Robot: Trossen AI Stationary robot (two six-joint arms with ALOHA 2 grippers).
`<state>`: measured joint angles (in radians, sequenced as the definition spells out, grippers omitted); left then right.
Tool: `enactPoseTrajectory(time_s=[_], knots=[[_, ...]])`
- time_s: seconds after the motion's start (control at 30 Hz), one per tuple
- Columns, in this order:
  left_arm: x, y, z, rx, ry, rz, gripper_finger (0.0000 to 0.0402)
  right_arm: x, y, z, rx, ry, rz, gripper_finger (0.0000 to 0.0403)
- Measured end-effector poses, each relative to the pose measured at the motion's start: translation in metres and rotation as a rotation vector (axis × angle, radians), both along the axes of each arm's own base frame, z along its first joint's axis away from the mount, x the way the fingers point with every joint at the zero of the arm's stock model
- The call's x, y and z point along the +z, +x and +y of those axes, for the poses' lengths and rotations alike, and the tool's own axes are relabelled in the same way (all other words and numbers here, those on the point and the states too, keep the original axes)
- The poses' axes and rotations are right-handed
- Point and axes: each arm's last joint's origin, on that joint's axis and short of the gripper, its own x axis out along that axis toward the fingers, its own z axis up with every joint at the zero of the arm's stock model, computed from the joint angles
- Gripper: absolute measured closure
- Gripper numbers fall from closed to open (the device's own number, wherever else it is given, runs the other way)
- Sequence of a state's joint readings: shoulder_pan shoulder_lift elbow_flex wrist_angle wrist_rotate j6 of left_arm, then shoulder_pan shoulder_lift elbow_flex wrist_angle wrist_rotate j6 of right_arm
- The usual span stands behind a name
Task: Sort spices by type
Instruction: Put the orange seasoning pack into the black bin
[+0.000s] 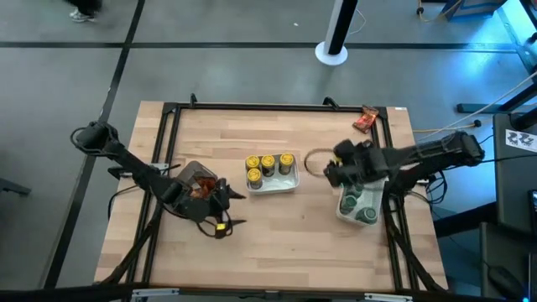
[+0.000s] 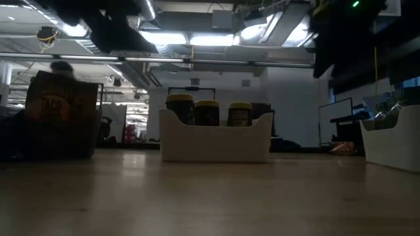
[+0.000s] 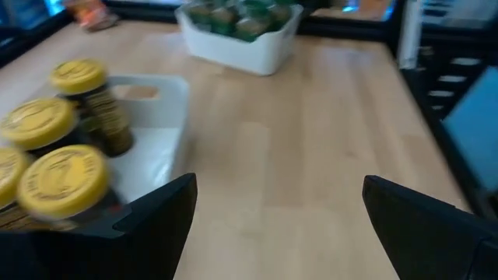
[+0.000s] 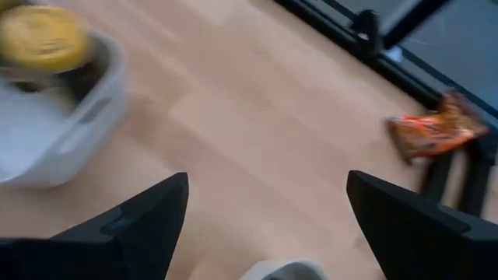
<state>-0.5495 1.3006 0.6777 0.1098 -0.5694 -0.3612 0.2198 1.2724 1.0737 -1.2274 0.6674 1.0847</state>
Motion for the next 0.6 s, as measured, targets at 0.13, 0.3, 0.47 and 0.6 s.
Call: enactPoseTrajectory(time_s=[0.13,0.3,0.47,0.6], knots=[[-0.005,0.003,0.011,0.05,0.022,0.048,0.0053,0.0,0.002,-0.034,-0.073,-0.01,0.07,0.0054],[-0.006,0.005,0.019,0.07,0.052,0.067,0.0053,0.0,-0.004,-0.078,-0.171,-0.009,0.156,0.0054],[-0.006,0.007,0.023,0.071,0.081,0.072,0.0053,0.0,-0.014,-0.121,-0.239,-0.011,0.208,0.0054],[-0.006,0.007,0.024,0.072,0.09,0.074,0.0053,0.001,-0.024,-0.153,-0.29,0.013,0.186,0.0054]])
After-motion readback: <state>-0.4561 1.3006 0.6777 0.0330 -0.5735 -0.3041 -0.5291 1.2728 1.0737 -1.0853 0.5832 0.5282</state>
